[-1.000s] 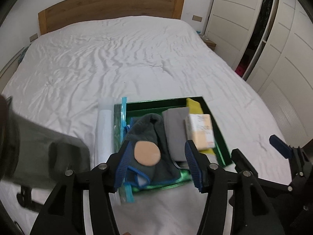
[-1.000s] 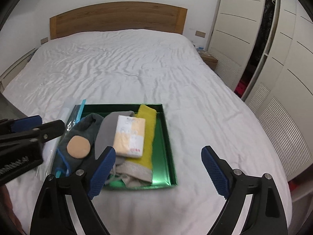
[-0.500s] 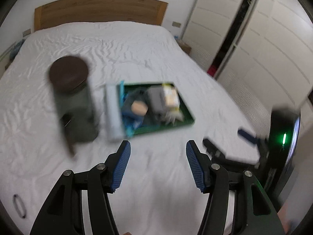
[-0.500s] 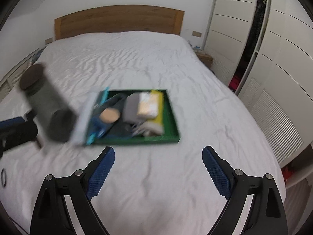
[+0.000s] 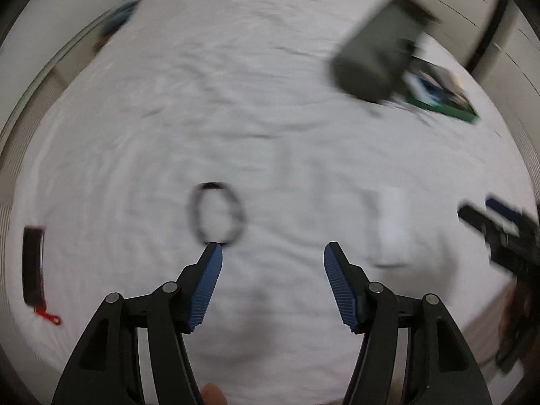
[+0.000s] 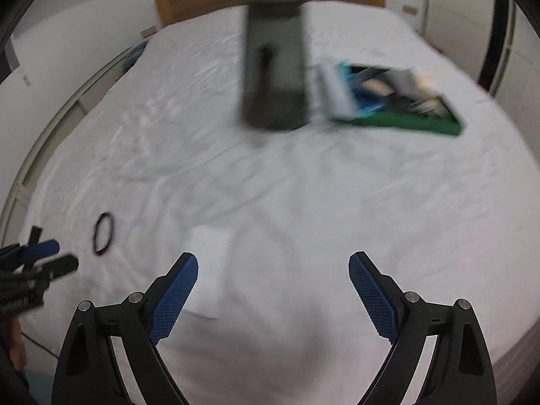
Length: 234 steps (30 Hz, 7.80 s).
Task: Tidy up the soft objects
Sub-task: 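Move the left tool toward the black hair tie while the right tool approaches the white cloth, then grasp the black hair tie with the left tool while the right tool grasps the white folded cloth, then lift and carry the hair tie and white cloth over the green tray, then lower the hair tie and white cloth into the tray and open both tools, then withdraw both open tools up from the green tray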
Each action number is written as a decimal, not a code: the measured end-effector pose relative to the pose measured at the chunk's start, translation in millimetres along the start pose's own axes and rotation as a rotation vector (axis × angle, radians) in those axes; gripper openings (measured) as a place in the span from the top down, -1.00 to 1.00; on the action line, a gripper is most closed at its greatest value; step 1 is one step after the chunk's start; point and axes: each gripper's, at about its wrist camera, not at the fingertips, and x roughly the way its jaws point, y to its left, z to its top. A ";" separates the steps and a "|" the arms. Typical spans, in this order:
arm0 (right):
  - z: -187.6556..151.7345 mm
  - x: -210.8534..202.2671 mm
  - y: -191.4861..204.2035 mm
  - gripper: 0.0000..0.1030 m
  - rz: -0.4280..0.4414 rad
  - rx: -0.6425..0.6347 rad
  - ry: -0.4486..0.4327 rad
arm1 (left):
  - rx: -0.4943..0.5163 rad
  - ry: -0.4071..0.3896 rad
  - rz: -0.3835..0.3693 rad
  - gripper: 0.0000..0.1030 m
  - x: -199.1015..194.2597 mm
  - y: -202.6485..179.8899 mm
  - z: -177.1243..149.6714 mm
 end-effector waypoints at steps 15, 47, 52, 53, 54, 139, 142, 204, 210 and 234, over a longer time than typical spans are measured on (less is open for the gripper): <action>-11.2 98.1 52.8 -0.79 -0.066 -0.025 0.091 | -0.077 0.038 -0.068 -0.11 89.5 59.4 5.5; -4.0 111.3 48.0 0.69 -0.027 -0.094 0.087 | -0.137 0.025 -0.017 0.95 102.2 57.6 13.7; -9.1 103.8 42.5 0.72 0.020 -0.099 0.087 | -0.110 0.022 0.000 0.95 90.1 49.5 10.8; -9.1 101.5 40.7 0.72 0.027 -0.098 0.085 | -0.108 0.022 -0.004 0.95 87.8 46.4 10.7; -8.6 98.2 38.6 0.73 0.033 -0.096 0.081 | -0.106 0.019 -0.007 0.95 85.4 42.6 10.2; 270.3 129.2 -299.9 0.12 -0.115 -0.060 -0.170 | 0.107 -0.243 -0.096 0.41 147.4 -374.6 299.1; 270.0 127.7 -301.3 0.12 -0.116 -0.058 -0.170 | 0.107 -0.246 -0.096 0.41 146.6 -375.3 298.3; 248.9 88.4 -319.3 -0.60 -0.225 -0.025 -0.228 | 0.086 -0.286 -0.028 -0.51 124.9 -373.7 281.1; 242.6 78.7 -322.4 -0.64 -0.242 -0.025 -0.241 | 0.091 -0.288 -0.044 -0.58 122.0 -376.8 276.2; 203.2 41.5 -327.5 -0.89 -0.335 0.019 -0.286 | 0.140 -0.340 -0.149 -0.67 77.5 -390.0 225.9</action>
